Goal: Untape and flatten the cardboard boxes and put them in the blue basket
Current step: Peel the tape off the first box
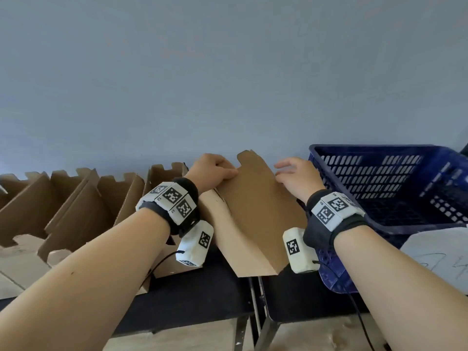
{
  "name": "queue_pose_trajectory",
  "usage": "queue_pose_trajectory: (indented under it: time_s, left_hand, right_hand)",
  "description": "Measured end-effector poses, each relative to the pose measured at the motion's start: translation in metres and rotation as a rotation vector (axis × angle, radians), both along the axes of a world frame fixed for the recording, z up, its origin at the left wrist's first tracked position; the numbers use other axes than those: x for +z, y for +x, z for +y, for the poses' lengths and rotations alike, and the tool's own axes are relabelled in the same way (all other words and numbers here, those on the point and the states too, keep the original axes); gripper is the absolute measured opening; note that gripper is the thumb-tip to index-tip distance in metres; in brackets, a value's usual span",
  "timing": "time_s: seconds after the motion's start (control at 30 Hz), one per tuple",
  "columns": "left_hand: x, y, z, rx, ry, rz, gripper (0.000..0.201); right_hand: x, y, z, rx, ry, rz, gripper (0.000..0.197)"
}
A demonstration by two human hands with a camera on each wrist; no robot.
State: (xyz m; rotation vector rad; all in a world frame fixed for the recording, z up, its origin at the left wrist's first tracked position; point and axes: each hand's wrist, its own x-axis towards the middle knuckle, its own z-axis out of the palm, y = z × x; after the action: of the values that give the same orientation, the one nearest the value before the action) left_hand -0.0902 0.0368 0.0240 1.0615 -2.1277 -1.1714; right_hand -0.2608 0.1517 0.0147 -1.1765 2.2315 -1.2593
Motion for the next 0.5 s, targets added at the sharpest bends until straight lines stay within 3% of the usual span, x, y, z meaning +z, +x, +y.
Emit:
queue_pose_trajectory:
  time_s: [0.13,0.3,0.43,0.5]
  left_hand:
    - [-0.006,0.005,-0.007,0.106,0.14,0.099,0.013]
    - [-0.017,0.005,-0.019,0.208,0.185,0.147,0.013]
    - [-0.028,0.002,-0.029,0.263,0.103,0.078,0.022]
    - [-0.036,-0.002,-0.033,0.254,0.015,-0.052,0.039]
  right_hand:
    - [-0.011,-0.007,0.008,0.037,0.065,0.008,0.021]
    - [-0.025,-0.015,0.014,0.103,0.251,0.001,0.041]
    - [-0.037,-0.018,0.015,0.096,0.345,-0.011,0.049]
    - [-0.042,-0.018,0.013,0.071,0.317,-0.047,0.05]
